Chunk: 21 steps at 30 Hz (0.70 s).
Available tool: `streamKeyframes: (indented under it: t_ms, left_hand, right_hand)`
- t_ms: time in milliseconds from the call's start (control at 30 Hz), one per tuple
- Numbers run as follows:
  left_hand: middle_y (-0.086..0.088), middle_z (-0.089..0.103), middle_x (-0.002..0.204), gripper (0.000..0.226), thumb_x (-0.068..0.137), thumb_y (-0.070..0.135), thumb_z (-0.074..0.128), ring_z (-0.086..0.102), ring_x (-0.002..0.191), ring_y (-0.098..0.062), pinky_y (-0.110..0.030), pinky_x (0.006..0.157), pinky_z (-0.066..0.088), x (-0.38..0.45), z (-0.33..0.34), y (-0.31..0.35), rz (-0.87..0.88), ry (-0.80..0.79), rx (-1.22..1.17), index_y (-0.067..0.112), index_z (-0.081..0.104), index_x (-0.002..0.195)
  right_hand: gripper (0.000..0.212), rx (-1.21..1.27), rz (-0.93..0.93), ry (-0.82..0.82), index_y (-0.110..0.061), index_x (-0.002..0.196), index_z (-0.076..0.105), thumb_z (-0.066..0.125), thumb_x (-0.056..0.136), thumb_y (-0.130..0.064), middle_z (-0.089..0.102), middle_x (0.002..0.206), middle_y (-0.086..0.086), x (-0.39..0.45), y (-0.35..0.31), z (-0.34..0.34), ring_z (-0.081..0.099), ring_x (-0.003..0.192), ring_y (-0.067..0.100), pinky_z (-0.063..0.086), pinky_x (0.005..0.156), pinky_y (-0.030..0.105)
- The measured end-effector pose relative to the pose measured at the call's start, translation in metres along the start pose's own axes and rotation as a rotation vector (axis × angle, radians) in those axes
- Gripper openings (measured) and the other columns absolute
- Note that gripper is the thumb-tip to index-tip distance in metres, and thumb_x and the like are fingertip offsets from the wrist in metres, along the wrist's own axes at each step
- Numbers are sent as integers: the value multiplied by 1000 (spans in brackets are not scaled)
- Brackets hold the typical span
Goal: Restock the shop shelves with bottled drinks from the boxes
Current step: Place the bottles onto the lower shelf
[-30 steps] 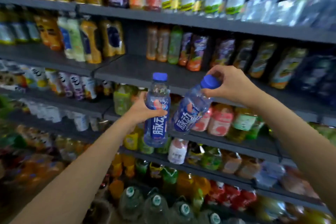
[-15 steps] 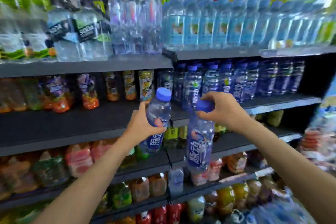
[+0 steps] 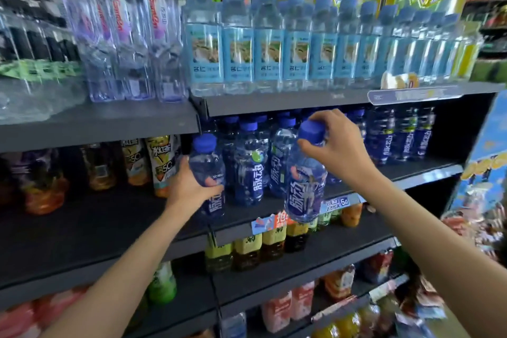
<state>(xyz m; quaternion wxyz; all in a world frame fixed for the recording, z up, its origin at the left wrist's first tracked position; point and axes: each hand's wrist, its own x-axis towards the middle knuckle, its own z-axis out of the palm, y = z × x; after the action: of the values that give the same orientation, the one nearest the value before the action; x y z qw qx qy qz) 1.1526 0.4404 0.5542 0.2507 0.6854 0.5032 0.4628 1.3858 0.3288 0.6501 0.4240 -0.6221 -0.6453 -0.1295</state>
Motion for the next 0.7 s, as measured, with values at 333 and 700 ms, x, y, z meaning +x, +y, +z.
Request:
streamKeyframes:
  t_ms: [333,700]
  left_hand:
    - [-15,46,133,81,69,23,81,46,122,-30,-33,95,37,38,44,-2,-18,193,81,6,37,134]
    - [-11,44,117,39,77,20,48,37,112,-20,-31,97,30,7,146,73,522,458,239,15,42,115]
  right_hand:
    - [43,73,-53,-49,-1,116,55,71,79,-17,55,110,12,28,29,40,52,97,20,29,77,10]
    - [41,185,-91,-63,-1,111,59,74,76,-17,59,105,14,43,116,19,56,95,26,36,79,19]
